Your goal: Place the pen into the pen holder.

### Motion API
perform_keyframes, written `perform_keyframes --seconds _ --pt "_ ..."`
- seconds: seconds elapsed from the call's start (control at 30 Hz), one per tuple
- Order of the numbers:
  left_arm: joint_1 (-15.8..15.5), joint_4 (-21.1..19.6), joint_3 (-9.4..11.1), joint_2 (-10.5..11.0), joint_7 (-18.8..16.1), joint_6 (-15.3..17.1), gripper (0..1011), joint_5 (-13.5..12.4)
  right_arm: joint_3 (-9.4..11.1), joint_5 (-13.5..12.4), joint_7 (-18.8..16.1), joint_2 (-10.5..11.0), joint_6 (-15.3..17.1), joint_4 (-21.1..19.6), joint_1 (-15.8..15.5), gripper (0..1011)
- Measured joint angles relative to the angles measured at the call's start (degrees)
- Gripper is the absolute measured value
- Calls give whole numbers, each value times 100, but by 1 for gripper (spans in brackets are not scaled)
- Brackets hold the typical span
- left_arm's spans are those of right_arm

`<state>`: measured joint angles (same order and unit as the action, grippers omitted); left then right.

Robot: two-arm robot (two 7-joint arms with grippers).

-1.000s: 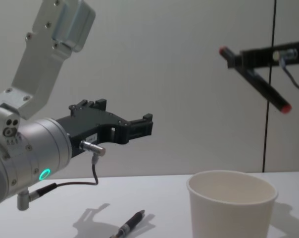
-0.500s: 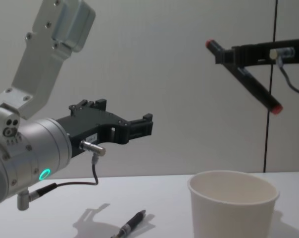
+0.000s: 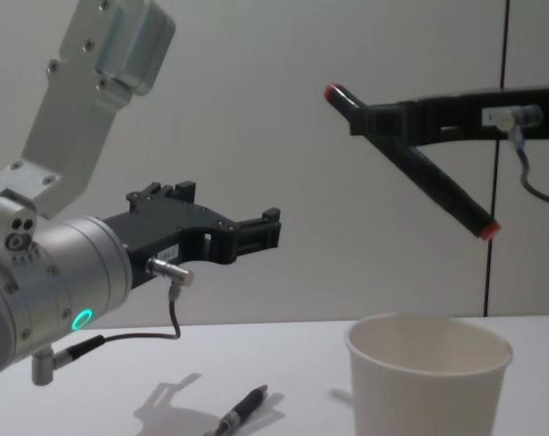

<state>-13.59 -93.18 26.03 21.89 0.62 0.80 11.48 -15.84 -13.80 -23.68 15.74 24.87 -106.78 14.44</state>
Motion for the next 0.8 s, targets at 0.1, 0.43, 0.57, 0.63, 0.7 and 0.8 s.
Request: perform_keyframes --seconds 0.1,0.43,0.57,0.63,0.7,0.8 --pt "0 0 0 0 0 0 1001 0 -19 -96 -172 73 -39 -157 -95 181" --pt "0 0 0 0 0 0 1001 0 -83 -334 -588 297 -193 -592 -358 181" --pt "0 0 0 0 0 0 1001 0 -125 -336 -610 351 -264 -684 -448 181" --pt "0 0 0 0 0 0 1001 0 -157 -307 -603 374 -324 -709 -503 181" --pt "0 0 0 0 0 0 1001 0 -175 -277 -582 383 -368 -717 -530 181" --pt "0 0 0 0 0 0 1001 0 -218 -200 -505 395 -462 -718 -595 181"
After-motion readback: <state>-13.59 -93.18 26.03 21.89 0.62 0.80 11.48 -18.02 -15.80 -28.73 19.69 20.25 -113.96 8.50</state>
